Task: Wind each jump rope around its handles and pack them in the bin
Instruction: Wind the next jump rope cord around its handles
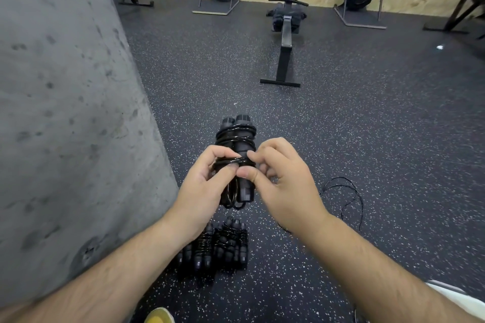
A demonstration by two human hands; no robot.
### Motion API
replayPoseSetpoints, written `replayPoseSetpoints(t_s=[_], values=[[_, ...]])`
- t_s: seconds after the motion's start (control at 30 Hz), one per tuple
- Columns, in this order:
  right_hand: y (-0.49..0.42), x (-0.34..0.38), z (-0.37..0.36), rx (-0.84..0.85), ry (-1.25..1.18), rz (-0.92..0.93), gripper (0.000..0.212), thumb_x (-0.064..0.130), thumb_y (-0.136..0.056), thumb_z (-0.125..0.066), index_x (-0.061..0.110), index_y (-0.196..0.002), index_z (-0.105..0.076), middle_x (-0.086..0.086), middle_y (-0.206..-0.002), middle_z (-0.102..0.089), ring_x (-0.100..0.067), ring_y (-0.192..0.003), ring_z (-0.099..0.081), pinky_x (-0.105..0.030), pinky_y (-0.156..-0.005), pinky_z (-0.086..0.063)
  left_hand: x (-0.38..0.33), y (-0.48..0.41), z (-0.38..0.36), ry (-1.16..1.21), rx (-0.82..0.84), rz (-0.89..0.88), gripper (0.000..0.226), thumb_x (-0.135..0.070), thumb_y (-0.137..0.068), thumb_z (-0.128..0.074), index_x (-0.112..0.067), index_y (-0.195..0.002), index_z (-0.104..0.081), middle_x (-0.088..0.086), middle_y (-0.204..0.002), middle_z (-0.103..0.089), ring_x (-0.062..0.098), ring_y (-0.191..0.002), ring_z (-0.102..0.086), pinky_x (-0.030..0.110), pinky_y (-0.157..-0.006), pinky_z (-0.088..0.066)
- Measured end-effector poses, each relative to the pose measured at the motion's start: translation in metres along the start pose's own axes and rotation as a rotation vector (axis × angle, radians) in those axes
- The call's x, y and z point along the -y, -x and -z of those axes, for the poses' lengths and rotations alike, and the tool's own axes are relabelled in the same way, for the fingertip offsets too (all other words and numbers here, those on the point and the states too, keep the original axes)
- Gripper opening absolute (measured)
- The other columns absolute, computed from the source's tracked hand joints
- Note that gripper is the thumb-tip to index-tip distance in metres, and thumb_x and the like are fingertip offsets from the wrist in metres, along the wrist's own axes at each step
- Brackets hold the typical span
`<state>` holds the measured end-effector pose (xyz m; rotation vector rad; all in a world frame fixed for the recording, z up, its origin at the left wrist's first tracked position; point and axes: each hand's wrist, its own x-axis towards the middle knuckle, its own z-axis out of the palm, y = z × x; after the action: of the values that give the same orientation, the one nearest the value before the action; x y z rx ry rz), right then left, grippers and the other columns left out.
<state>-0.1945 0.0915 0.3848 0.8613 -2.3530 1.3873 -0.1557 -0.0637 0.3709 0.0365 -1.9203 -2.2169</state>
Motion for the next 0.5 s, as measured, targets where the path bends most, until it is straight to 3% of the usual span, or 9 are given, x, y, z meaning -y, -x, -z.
replayPoseSetpoints(t_s=[0.13, 0.23, 0.37, 0.5], values=[[-0.0009, -0.0037, 0.0056, 0.128, -0.020, 0.093, 0.024, 0.014, -0.092, -0.071, 0.007, -0.114, -0.066, 0.001, -0.113, -0.052, -0.016, -0.082, -0.059, -0.030, -0.079, -0.052, -0.0010, -0.0016, 0.0010, 0.039, -0.048, 0.030, 0.012, -0.022, -0.086, -0.062, -0.030, -0.094, -0.067, 0.005, -0.092, -0.068, 0.020, -0.082, -0.058, 0.038, -0.070, -0.050], [-0.0027, -0.0020, 0.0099, 0.141, -0.078, 0.030, 0.019, 0.012, -0.089, -0.073, 0.010, -0.106, -0.067, 0.001, -0.107, -0.052, -0.017, -0.079, -0.061, -0.027, -0.076, -0.052, -0.0019, -0.0014, 0.0011, 0.003, -0.017, 0.016, 0.013, -0.020, -0.089, -0.063, -0.032, -0.093, -0.067, -0.001, -0.087, -0.068, 0.018, -0.080, -0.058, 0.040, -0.071, -0.051], [-0.0015, -0.0004, 0.0105, 0.143, -0.061, -0.019, 0.014, 0.015, -0.088, -0.072, 0.013, -0.100, -0.064, 0.005, -0.098, -0.048, -0.019, -0.077, -0.059, -0.033, -0.072, -0.053, -0.0018, 0.0011, -0.0004, -0.036, 0.025, -0.024, 0.034, 0.000, -0.099, -0.055, -0.031, -0.089, -0.065, -0.006, -0.084, -0.068, 0.013, -0.078, -0.061, 0.034, -0.070, -0.052], [0.0017, 0.0044, 0.0057, 0.131, -0.023, -0.024, 0.011, 0.016, -0.089, -0.070, 0.018, -0.096, -0.062, 0.009, -0.093, -0.045, -0.019, -0.070, -0.058, -0.034, -0.070, -0.052, 0.0008, 0.0018, -0.0004, -0.140, 0.014, -0.102, 0.021, -0.008, -0.091, -0.057, -0.028, -0.091, -0.063, -0.005, -0.089, -0.068, 0.011, -0.083, -0.062, 0.024, -0.073, -0.051]])
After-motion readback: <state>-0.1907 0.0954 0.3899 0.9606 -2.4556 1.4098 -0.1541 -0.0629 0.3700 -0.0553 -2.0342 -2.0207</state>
